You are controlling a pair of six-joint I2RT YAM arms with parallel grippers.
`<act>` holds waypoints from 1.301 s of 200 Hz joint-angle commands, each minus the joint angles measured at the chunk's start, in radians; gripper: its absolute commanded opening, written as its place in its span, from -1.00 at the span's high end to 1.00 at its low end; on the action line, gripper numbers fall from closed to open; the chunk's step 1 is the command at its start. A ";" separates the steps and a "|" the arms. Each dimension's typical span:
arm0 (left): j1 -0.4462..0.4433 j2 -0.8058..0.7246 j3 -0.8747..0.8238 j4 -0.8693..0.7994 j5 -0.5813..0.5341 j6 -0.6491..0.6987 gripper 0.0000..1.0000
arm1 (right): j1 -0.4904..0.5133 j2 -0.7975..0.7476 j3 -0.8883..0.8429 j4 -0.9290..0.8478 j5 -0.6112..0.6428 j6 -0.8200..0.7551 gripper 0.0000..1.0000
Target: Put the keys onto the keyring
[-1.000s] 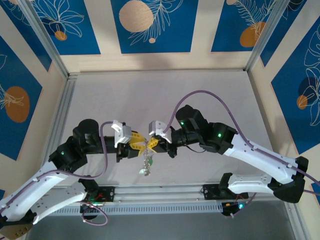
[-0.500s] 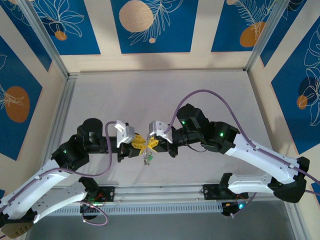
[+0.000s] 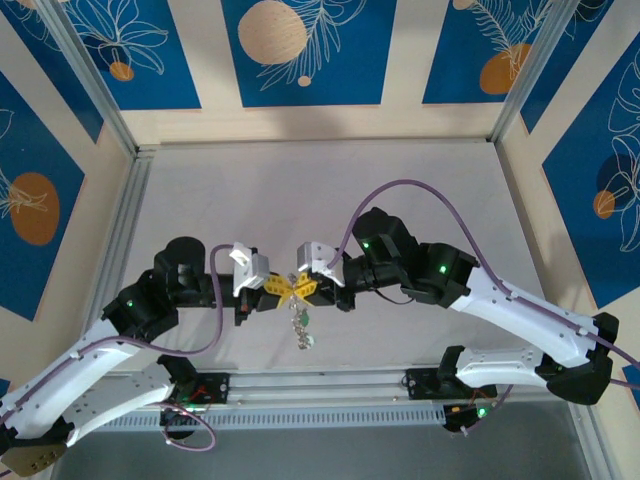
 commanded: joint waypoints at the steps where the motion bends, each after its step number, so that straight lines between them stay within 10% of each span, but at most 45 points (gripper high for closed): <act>1: -0.008 -0.040 -0.016 0.070 -0.015 -0.019 1.00 | -0.009 -0.049 -0.021 0.059 -0.020 0.042 0.37; 33: -0.007 -0.064 -0.045 0.079 -0.036 -0.026 1.00 | -0.077 -0.167 -0.151 0.149 -0.005 0.171 -0.22; 73: -0.008 -0.073 -0.050 0.075 -0.068 -0.036 1.00 | -0.177 -0.308 -0.290 0.162 0.096 0.366 -0.36; 128: -0.007 -0.097 -0.111 0.084 -0.222 -0.101 1.00 | -0.440 -0.130 -0.360 -0.100 0.181 0.636 -0.32; 260: -0.007 -0.181 -0.185 0.151 -0.230 -0.167 1.00 | -0.368 0.278 -0.448 0.098 0.204 0.649 -0.28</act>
